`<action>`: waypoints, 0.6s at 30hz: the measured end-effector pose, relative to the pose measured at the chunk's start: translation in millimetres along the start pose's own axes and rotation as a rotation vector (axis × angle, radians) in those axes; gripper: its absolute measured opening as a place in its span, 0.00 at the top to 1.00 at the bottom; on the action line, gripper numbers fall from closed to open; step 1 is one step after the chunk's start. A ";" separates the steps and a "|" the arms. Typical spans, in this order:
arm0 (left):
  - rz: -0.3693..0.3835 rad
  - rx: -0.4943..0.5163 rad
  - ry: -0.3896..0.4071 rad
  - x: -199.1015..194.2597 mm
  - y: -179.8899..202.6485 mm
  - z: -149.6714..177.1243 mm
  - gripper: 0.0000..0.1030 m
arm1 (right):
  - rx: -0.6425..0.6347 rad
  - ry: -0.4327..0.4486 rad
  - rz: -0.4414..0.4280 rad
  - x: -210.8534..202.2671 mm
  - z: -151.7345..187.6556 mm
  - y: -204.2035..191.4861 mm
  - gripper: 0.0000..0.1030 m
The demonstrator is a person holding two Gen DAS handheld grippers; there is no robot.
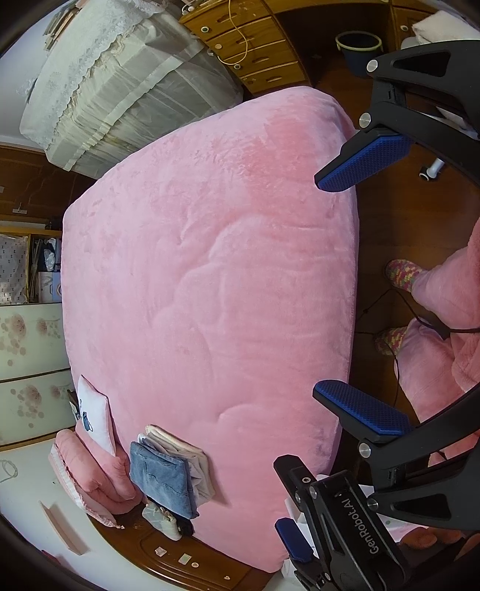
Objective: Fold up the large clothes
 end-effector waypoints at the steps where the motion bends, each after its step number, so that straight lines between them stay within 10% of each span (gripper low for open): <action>1: 0.000 -0.003 -0.001 0.0 0.3 0.4 0.12 | -0.003 -0.002 -0.001 1.3 -1.2 1.2 0.00; 18: 0.003 -0.011 -0.009 3.7 11.5 2.6 0.13 | -0.058 -0.025 0.001 15.3 -10.5 7.7 0.00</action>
Point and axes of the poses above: each gripper's, at about its wrist camera, not at the fingertips, and x roughly the way its jaws point, y to its right, z to its underside, the point moved 7 cm from there along x, roughly the way its jaws point, and after that the axes turned 4 degrees about -y, right-handed, at the moved point
